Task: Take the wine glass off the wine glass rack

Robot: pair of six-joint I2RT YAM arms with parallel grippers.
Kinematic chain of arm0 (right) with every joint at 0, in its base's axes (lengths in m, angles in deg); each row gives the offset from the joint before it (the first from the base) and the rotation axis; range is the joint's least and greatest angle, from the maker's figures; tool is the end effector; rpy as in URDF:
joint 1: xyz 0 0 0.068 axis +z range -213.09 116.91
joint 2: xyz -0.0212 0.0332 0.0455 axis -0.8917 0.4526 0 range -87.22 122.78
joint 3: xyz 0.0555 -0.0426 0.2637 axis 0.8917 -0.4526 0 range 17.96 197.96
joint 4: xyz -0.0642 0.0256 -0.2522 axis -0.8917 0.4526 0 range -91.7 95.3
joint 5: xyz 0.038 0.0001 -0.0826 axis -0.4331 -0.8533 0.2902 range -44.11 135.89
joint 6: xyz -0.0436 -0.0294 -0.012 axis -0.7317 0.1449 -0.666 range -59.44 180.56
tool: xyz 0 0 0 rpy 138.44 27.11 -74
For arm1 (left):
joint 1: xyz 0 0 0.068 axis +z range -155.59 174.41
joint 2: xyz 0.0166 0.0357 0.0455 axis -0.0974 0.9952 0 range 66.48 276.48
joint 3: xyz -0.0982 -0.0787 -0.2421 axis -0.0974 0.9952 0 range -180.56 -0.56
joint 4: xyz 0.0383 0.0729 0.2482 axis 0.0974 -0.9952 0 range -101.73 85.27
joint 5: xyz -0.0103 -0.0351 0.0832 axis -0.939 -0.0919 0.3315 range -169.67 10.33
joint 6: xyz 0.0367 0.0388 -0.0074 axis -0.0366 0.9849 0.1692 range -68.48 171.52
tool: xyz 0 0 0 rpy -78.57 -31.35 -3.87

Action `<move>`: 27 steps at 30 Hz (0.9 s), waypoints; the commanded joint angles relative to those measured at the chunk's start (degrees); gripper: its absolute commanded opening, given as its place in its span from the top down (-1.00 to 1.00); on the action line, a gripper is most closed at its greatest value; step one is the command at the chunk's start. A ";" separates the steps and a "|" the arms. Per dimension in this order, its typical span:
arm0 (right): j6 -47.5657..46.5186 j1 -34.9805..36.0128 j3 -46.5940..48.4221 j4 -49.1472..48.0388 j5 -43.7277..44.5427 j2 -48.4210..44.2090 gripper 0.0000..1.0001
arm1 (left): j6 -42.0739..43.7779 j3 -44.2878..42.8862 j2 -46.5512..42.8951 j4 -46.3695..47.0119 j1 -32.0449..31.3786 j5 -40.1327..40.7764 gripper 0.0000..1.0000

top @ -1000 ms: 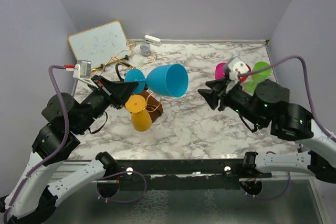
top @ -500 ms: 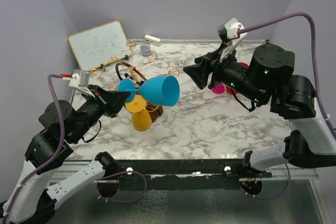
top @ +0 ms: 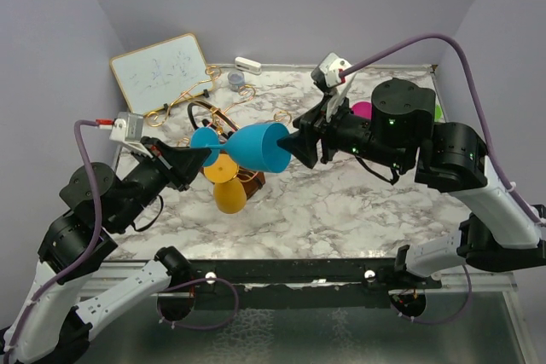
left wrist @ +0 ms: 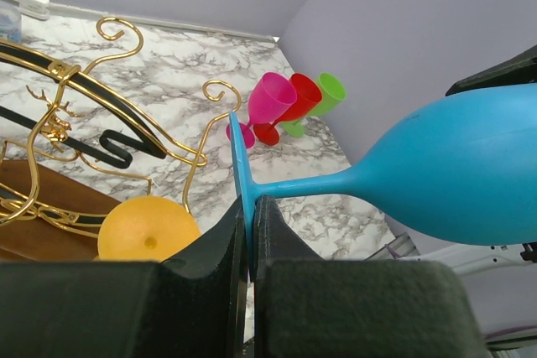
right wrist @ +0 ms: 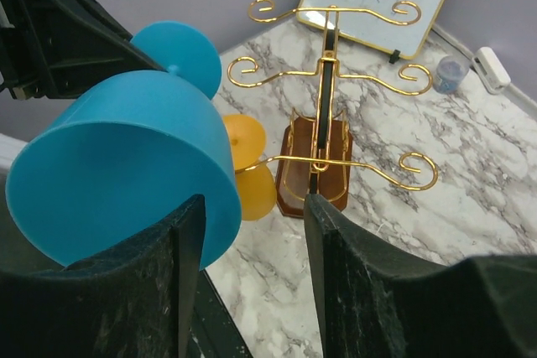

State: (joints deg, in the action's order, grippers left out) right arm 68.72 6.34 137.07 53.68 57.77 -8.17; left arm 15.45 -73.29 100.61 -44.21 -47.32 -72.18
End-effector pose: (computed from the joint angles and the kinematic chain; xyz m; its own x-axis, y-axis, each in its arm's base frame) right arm 0.0854 0.2069 0.5476 -0.2121 -0.1695 -0.9624 -0.8247 0.5594 0.0832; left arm 0.0515 -0.0396 0.4597 -0.3406 -0.4783 -0.8094 0.4481 0.6743 -0.5870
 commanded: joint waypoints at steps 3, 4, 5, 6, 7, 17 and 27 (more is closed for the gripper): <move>-1.79 0.36 -1.48 -2.32 -4.37 0.48 0.07 | 0.64 0.25 0.57 3.28 0.08 -2.83 1.00; -1.93 0.36 -1.12 -2.34 -4.47 1.10 0.16 | 0.63 0.36 0.67 3.53 0.08 -2.96 1.00; -2.15 0.36 -0.94 -2.60 -4.56 1.57 0.34 | 0.65 0.43 0.88 3.69 0.08 -3.10 1.00; -2.45 0.36 -0.79 -3.04 -4.73 1.89 0.59 | 0.72 0.48 1.17 3.85 0.09 -3.36 1.00; -2.65 0.36 -0.54 -3.34 -4.37 2.16 0.87 | 0.81 0.48 1.33 4.00 0.08 -3.50 1.00; -4.02 0.31 0.30 -7.83 9.39 -0.43 0.98 | 0.74 -0.57 2.18 0.28 0.08 4.56 -0.98; -14.41 -6.01 -0.90 -16.14 26.26 1.78 0.97 | 0.48 0.16 1.26 1.68 0.09 3.78 -0.98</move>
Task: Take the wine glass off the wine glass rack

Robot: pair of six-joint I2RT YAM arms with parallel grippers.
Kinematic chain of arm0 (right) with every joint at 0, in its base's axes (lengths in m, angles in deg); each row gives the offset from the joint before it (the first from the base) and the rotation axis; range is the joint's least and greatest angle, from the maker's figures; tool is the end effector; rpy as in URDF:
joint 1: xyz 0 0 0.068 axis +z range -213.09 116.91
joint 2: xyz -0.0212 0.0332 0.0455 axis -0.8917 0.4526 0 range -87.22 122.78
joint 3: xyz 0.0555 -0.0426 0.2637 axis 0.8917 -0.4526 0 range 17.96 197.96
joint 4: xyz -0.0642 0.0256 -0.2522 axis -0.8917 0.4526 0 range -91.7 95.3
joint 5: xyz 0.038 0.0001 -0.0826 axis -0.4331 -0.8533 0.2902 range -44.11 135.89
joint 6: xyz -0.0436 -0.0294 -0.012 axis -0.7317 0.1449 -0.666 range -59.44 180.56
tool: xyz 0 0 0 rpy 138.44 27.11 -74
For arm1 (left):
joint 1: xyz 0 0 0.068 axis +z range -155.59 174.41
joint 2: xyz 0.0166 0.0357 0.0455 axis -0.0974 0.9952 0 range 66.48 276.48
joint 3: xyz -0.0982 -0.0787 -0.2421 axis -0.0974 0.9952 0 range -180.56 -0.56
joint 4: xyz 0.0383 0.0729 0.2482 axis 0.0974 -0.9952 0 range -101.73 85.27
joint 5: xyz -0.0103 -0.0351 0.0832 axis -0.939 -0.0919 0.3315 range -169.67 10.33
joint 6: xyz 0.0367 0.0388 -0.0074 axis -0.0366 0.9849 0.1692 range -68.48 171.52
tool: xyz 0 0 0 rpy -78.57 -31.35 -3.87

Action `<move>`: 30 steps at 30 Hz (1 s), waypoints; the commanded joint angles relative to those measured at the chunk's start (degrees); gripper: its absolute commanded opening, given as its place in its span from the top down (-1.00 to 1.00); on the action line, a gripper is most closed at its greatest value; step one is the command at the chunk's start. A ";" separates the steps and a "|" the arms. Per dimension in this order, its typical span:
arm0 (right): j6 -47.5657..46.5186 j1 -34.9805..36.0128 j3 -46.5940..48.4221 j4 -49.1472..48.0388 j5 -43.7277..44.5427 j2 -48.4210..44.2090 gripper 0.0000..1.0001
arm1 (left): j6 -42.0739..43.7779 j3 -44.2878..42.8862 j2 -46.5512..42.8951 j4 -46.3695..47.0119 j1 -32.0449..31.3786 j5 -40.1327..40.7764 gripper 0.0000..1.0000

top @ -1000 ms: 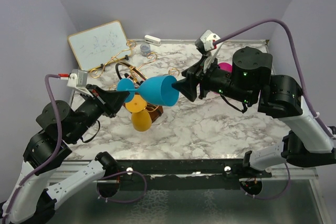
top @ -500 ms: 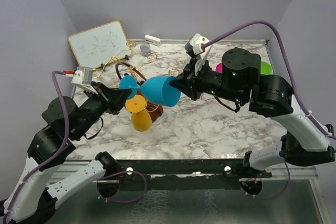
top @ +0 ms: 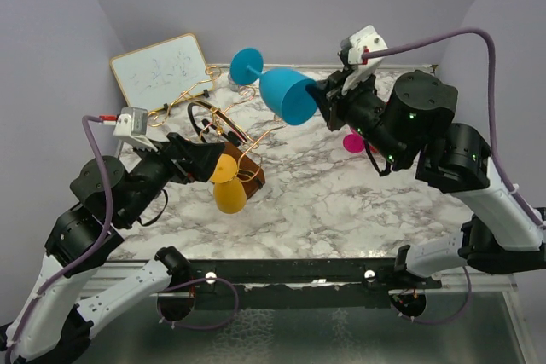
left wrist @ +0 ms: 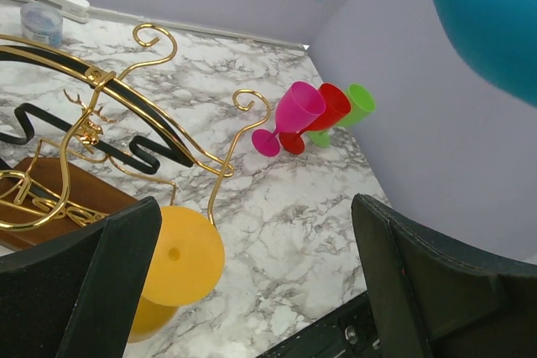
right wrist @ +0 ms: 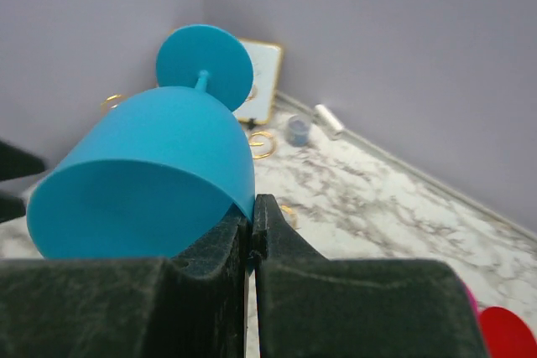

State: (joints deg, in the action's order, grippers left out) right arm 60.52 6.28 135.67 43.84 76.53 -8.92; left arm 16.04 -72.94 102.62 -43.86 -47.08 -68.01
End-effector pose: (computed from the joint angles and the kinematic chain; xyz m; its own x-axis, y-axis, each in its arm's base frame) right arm 0.0950 0.2011 0.5628 -0.0372 -0.1002 -0.9943 -0.6267 0.7773 -0.0549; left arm 0.0630 -0.0460 0.4570 -0.3197 -0.4761 -0.8193 0.3833 0.7257 -0.5713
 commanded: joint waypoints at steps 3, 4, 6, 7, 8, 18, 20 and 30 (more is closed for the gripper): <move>-0.54 -24.14 6.74 -0.45 -11.64 8.95 0.98 | -0.12 -0.08 -0.33 1.65 -0.16 -1.69 -0.98; 0.29 -27.37 6.39 -1.06 -12.35 10.34 0.97 | -0.19 -0.11 -0.26 1.68 -0.14 -2.01 -0.98; 4.51 -33.75 9.72 2.43 -17.42 15.07 0.98 | -0.27 -0.20 -0.19 1.80 -0.16 -2.66 -0.98; 6.96 -37.12 11.28 4.86 -21.66 17.27 0.97 | -0.20 -0.36 -0.12 1.74 -0.16 -2.87 -0.98; 9.10 -40.33 12.09 6.54 -25.22 19.06 0.98 | -0.06 -0.64 -0.06 1.50 -0.16 -3.08 -0.98; 11.96 -46.69 -4.40 11.89 -28.40 14.54 0.98 | 1.82 -1.69 0.86 -0.37 -0.08 -4.08 -0.39; 11.51 -47.38 -8.54 12.05 -28.07 11.85 0.97 | 2.07 -1.48 1.04 -0.66 -0.16 -4.24 -0.39; 9.89 -47.74 -31.22 7.30 -31.15 3.69 0.97 | 2.99 0.01 1.16 -2.93 -0.14 -6.03 -0.39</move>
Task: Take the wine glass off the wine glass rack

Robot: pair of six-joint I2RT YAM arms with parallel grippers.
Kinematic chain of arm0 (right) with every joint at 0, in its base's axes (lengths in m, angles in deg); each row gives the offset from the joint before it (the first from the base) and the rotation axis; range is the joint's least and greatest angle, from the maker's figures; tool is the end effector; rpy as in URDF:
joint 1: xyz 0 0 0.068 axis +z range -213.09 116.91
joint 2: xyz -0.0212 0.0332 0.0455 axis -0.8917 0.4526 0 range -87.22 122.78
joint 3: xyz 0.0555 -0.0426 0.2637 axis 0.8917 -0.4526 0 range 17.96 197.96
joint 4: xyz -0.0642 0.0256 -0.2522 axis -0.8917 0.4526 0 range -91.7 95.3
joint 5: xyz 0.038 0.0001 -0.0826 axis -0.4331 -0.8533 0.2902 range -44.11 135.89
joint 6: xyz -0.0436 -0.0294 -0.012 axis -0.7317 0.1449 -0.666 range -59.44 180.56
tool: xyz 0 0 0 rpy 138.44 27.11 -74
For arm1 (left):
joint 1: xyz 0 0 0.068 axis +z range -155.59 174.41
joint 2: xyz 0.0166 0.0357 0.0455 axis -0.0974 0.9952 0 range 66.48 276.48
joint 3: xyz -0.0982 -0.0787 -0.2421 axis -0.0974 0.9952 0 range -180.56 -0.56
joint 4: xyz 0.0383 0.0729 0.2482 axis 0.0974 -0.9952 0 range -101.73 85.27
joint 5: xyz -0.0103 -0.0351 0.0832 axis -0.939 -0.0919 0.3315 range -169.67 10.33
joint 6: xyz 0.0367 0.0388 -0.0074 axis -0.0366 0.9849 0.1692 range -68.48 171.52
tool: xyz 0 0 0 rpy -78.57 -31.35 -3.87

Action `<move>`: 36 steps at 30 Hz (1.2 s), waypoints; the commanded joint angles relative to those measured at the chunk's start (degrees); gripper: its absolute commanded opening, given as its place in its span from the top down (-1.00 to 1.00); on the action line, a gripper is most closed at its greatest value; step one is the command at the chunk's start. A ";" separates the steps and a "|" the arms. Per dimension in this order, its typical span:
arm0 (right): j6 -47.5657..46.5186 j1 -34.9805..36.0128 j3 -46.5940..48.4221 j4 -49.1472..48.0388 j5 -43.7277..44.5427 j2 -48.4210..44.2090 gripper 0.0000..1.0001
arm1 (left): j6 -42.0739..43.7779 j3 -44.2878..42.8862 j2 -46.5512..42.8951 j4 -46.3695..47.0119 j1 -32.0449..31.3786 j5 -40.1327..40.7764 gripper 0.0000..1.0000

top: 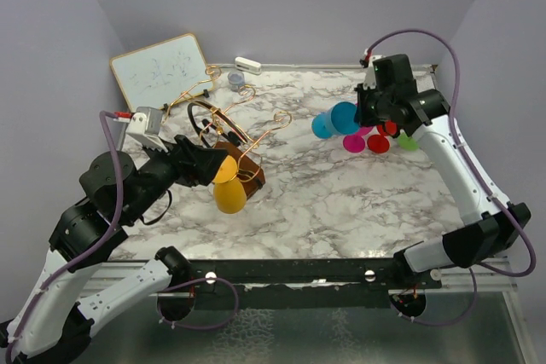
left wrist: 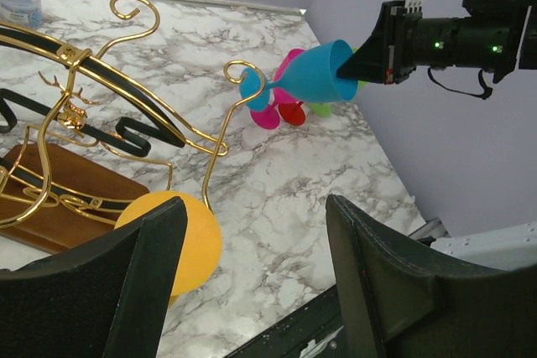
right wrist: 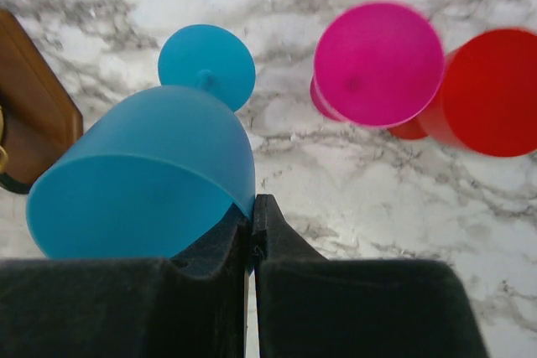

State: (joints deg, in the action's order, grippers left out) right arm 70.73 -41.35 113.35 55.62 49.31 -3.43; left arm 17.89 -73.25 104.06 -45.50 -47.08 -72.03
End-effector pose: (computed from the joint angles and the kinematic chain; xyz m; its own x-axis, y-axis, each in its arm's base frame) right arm 0.2756 0.1077 0.4056 -0.7130 -0.0944 -0.6948 -0.2084 0.9747 0.0814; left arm 0.0672 -0.0530 0.4538 -0.3703 -0.4052 -0.8359 0.4233 0.7274 -0.5401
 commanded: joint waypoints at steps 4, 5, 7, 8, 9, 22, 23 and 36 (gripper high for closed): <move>3.13 -0.13 -18.01 -10.55 -7.55 -5.41 0.98 | 1.10 0.17 -1.08 -2.71 -0.16 -1.19 -0.38; 4.71 -0.16 -19.43 -11.44 -6.39 -6.26 0.98 | 1.10 -0.01 -1.21 -3.19 -0.10 -0.89 -0.39; 7.13 -0.16 -22.03 -12.52 -3.88 -7.76 0.98 | 1.00 -0.17 -1.52 -3.94 -0.16 -0.40 -0.39; 8.72 -0.14 -22.42 -12.40 -2.52 -8.18 0.98 | 0.95 -0.18 -1.76 -4.07 -0.16 -0.23 -0.39; 10.51 -0.12 -22.56 -11.91 -0.58 -8.43 0.98 | 0.85 0.01 -1.92 -4.15 -0.16 -0.13 -0.38; 21.12 -1.04 -15.13 -0.92 14.26 -3.24 0.97 | -0.27 2.98 -2.66 -4.19 -0.16 0.39 -0.39; 21.53 -1.26 -15.13 -0.86 13.49 -3.06 0.97 | -0.54 2.38 -2.12 -5.88 -0.16 1.20 -0.39; 23.25 -2.14 -18.28 -1.99 10.53 -2.97 0.96 | -0.99 -1.66 0.02 -15.56 -0.16 5.62 -0.36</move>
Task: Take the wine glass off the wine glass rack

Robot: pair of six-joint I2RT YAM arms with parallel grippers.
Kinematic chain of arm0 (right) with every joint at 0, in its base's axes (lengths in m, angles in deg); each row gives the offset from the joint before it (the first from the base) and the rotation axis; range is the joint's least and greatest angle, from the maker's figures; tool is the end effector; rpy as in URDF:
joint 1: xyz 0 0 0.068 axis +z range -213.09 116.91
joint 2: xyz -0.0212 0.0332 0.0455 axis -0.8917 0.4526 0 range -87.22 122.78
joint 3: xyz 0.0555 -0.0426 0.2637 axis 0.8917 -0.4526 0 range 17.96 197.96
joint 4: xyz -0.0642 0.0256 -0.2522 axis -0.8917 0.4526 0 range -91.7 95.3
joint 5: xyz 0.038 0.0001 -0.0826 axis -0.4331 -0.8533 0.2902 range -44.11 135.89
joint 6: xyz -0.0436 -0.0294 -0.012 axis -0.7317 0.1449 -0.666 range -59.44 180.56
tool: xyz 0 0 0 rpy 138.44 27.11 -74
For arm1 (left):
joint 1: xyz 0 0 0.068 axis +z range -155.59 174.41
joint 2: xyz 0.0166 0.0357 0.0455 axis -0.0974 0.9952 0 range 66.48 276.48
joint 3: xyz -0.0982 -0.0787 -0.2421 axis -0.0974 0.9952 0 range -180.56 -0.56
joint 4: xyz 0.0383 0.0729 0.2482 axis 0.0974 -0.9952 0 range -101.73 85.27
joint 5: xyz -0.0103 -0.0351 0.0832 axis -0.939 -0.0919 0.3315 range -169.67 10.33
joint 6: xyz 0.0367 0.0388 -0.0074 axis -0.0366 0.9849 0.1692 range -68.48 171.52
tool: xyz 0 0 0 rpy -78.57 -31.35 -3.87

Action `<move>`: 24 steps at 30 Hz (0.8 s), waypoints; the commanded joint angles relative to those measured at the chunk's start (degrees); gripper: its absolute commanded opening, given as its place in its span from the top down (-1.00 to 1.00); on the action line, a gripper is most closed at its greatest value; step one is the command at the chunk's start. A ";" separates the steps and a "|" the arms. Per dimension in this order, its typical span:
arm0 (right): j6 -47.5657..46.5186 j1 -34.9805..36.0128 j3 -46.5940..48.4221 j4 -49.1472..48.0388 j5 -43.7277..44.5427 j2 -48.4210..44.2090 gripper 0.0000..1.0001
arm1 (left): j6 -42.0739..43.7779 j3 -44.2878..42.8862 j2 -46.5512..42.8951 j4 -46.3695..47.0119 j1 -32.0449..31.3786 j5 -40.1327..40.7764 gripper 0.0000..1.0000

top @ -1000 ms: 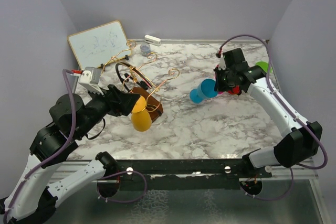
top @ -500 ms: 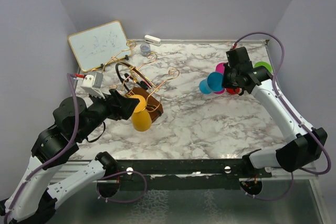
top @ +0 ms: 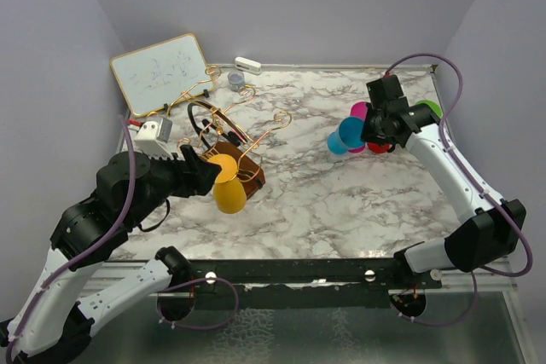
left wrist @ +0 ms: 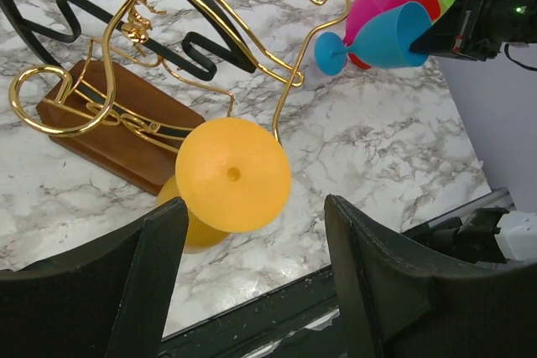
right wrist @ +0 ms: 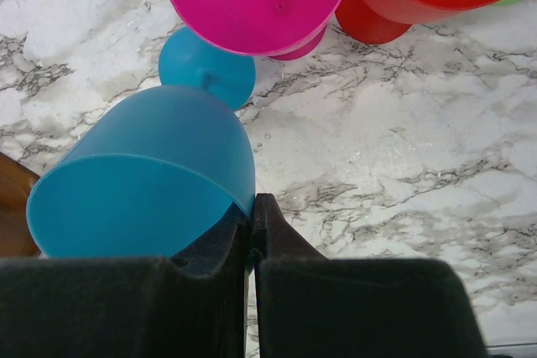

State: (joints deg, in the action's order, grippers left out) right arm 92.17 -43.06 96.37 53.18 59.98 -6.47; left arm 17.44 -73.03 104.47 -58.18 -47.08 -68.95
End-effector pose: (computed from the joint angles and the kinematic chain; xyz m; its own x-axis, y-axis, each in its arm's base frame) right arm 0.2694 0.0891 0.3328 -0.7818 0.2562 -0.5684 0.2366 0.9654 0.1097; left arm 0.0666 -0.0500 0.4288 -0.4927 -0.2992 -0.8172 0.2936 0.8268 -0.4798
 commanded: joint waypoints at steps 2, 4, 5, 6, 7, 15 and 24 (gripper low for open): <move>2.10 -0.43 -2.43 0.65 -0.38 -0.30 0.96 | -0.50 -1.97 -0.38 -3.12 -0.12 2.55 -0.36; 2.58 -0.44 -3.47 0.75 -0.14 -0.94 0.96 | -0.54 -1.74 -0.39 -3.15 -0.16 2.55 -0.37; 2.65 -0.43 -4.00 0.74 -0.14 -1.41 0.96 | -0.60 -1.72 -0.32 -3.15 -0.12 2.55 -0.37; 2.66 -0.43 -4.58 0.57 -0.24 -1.76 0.96 | -0.66 -1.57 -0.34 -3.18 -0.16 2.48 -0.37; 2.66 -0.43 -5.04 0.31 -0.20 -2.18 0.96 | -0.73 -1.42 -0.33 -3.10 -0.16 2.43 -0.37; 2.49 -0.43 -6.56 -0.18 -0.33 -2.19 0.62 | -1.10 -0.28 -0.77 -2.84 -0.16 2.16 -0.38; 0.71 -0.43 -5.16 -2.62 -0.99 -4.00 -0.25 | -1.52 -0.31 -1.35 -3.11 -0.16 2.51 -0.41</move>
State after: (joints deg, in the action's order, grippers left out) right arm 93.77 -43.23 89.79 53.29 59.74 -7.78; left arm 16.39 -73.18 103.88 -60.65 -47.08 -67.92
